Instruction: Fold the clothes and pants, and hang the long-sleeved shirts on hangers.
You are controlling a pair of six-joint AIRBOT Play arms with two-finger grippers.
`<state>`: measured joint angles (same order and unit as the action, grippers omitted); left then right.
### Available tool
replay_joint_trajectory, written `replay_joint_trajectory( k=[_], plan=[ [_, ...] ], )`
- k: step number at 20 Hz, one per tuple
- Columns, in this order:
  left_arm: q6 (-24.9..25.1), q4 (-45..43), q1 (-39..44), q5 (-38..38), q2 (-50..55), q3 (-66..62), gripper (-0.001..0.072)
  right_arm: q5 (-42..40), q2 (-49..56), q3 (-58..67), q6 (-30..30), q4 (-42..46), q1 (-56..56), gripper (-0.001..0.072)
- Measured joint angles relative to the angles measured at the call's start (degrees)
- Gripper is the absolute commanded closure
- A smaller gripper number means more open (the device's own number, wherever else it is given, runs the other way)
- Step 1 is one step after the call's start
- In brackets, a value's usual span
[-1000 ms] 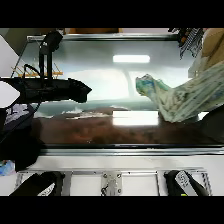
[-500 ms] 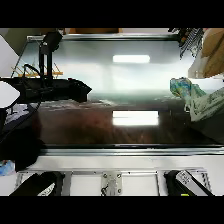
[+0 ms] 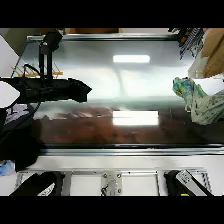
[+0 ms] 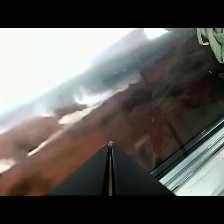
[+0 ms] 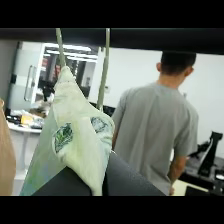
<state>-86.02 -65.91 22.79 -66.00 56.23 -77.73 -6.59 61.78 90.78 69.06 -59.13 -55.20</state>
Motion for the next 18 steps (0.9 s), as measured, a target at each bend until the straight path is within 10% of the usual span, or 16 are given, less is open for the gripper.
replay_joint_trajectory(
  k=[10,13,18],
  plan=[
    [0.0,-0.1,0.0,-0.2,0.0,0.0,0.0695,-11.7,-3.0,0.0,0.0,1.3,0.0,0.0673],
    [0.0,-0.1,0.0,-0.3,0.0,0.0,0.0695,-14.4,-3.7,0.0,0.0,1.0,-0.1,0.0114],
    [0.0,-0.1,0.0,-0.3,0.0,0.0,0.0695,-14.5,-5.9,0.0,0.0,-1.3,0.0,0.0101]
  ],
)
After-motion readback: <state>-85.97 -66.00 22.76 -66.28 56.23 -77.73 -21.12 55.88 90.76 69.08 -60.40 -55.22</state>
